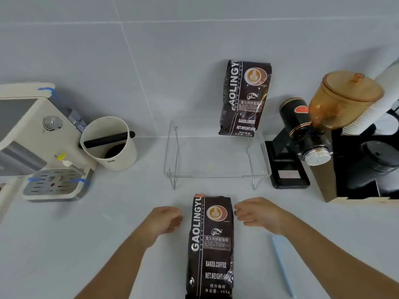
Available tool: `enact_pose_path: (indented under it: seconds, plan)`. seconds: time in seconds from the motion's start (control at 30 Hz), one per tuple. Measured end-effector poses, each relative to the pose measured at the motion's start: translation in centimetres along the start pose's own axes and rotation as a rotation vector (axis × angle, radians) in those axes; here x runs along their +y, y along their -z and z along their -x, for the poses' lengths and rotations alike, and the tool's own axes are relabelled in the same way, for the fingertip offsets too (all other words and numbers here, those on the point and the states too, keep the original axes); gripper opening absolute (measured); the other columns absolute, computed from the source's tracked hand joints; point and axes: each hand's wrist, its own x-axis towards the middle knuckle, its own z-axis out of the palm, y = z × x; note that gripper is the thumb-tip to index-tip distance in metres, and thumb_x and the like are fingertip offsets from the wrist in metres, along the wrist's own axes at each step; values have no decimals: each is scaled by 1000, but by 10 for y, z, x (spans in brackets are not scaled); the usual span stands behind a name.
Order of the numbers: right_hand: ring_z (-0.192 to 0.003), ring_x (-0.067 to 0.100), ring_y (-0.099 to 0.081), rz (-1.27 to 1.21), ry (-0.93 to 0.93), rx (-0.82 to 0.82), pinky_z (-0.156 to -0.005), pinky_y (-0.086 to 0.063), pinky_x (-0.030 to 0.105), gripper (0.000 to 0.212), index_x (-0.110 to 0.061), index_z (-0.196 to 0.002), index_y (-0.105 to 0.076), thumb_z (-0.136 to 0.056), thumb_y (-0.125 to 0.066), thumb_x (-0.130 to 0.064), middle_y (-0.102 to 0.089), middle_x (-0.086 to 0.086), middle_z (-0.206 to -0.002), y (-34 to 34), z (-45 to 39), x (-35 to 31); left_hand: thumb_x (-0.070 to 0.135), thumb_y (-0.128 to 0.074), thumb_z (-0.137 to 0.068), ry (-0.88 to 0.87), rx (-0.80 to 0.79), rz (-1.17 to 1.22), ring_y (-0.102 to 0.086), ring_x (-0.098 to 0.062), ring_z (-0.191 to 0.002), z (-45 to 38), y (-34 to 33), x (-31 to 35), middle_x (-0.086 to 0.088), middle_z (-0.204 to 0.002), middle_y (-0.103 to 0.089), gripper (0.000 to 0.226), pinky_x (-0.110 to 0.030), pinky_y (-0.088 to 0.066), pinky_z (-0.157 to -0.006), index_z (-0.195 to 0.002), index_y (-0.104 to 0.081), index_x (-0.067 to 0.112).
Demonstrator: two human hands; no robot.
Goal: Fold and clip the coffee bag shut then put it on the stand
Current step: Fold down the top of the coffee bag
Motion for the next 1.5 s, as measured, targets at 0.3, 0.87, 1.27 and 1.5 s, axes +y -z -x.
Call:
enact_pose_path:
  seconds: [0.3,0.87,1.27,1.5]
  plan:
    - [-93,27,-69,-233,-20,84,-88,-54,38,30,-6,-102,-69,-92,-57,-31,-74,16,-105,-34,-16,9,34,-64,-80,37,-50,184,-70,-24,-84,-5,-43,8,-13,-98,-77,36,-35,-53,-82,-98,-72,3]
    - [-60,15,-66,-188,290,200,-61,-49,29,30,-16,-56,-67,-87,-65,-15,-71,1,-61,-61,33,5,24,-62,-89,-174,27,311,-72,-31,-89,42,-43,15,-18,-96,-76,26,-37,-55,-86,-93,-74,1]
    - [-71,22,-73,-138,572,219,-64,-58,29,19,-12,-72,-73,-86,-64,-5,-77,11,-75,-64,102,-2,10,-57,-90,-416,-54,408,-67,-23,-86,104,-36,25,-19,-94,-73,20,-31,-50,-84,-91,-72,-4]
    - [-77,17,-71,-102,653,256,-67,-55,25,26,-20,-78,-77,-85,-64,1,-78,5,-80,-48,113,-4,7,-58,-89,-529,-61,374,-69,-21,-90,116,-49,35,-14,-94,-76,17,-34,-50,-93,-88,-75,5]
